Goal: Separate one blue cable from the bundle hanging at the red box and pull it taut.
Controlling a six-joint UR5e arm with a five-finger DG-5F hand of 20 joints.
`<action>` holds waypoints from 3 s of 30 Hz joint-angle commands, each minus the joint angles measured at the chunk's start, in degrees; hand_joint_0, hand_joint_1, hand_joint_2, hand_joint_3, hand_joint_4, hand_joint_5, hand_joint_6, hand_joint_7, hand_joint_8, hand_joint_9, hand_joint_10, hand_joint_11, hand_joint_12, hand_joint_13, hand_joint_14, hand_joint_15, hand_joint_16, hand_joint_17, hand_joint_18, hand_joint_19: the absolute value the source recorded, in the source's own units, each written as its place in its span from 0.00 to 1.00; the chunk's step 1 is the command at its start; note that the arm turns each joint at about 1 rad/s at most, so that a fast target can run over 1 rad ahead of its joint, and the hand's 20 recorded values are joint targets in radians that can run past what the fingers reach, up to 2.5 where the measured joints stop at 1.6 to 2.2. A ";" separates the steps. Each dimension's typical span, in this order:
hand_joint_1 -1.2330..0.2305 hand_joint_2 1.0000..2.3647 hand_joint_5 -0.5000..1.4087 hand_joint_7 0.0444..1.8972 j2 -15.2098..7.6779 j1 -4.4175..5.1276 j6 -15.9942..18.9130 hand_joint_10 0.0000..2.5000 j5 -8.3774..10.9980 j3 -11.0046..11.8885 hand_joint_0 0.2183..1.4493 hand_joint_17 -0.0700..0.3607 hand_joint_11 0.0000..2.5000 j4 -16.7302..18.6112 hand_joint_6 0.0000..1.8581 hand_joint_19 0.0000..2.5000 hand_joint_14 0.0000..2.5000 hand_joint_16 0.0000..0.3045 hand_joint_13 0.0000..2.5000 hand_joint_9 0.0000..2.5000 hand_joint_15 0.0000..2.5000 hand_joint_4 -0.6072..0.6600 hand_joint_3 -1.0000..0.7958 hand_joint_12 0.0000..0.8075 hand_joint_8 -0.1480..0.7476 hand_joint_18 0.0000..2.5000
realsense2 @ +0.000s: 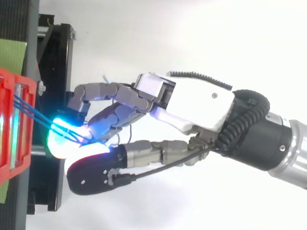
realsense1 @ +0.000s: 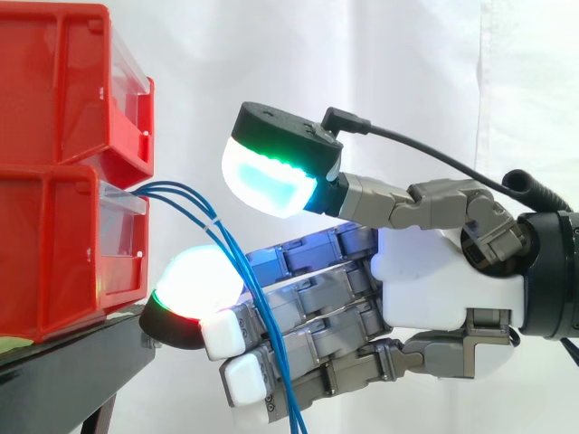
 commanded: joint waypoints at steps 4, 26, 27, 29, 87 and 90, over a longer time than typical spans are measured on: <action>0.45 0.01 0.21 0.65 0.08 -0.78 1.44 0.01 -0.27 0.01 0.32 0.35 0.22 -4.26 0.27 0.18 0.01 0.12 0.41 0.37 0.27 0.65 0.33 0.45 0.56 0.25; 0.39 0.01 0.16 0.47 2.81 -1.30 -2.87 0.01 -0.27 1.59 0.32 0.35 0.29 -7.51 0.45 0.18 0.01 0.12 0.44 0.38 0.32 0.60 0.38 0.45 0.56 0.26; 0.38 0.01 0.16 0.45 2.81 -1.30 -2.96 0.01 -0.27 1.59 0.33 0.35 0.29 -7.78 0.46 0.18 0.01 0.12 0.44 0.38 0.32 0.60 0.39 0.45 0.56 0.26; 0.37 0.01 0.15 0.45 2.89 -1.30 -2.96 0.01 -0.27 1.59 0.33 0.35 0.31 -9.01 0.48 0.18 0.01 0.12 0.45 0.38 0.33 0.60 0.42 0.45 0.55 0.26; 0.49 0.00 0.19 0.56 7.55 -2.89 -3.66 0.01 -0.18 1.59 0.29 0.38 0.38 -14.19 0.49 0.24 0.01 0.14 0.50 0.51 0.37 0.56 0.28 0.45 0.58 0.35; 0.47 0.00 0.19 0.57 7.55 -2.89 -3.57 0.01 -0.18 1.59 0.32 0.38 0.39 -14.19 0.50 0.25 0.01 0.14 0.49 0.51 0.37 0.56 0.28 0.45 0.59 0.34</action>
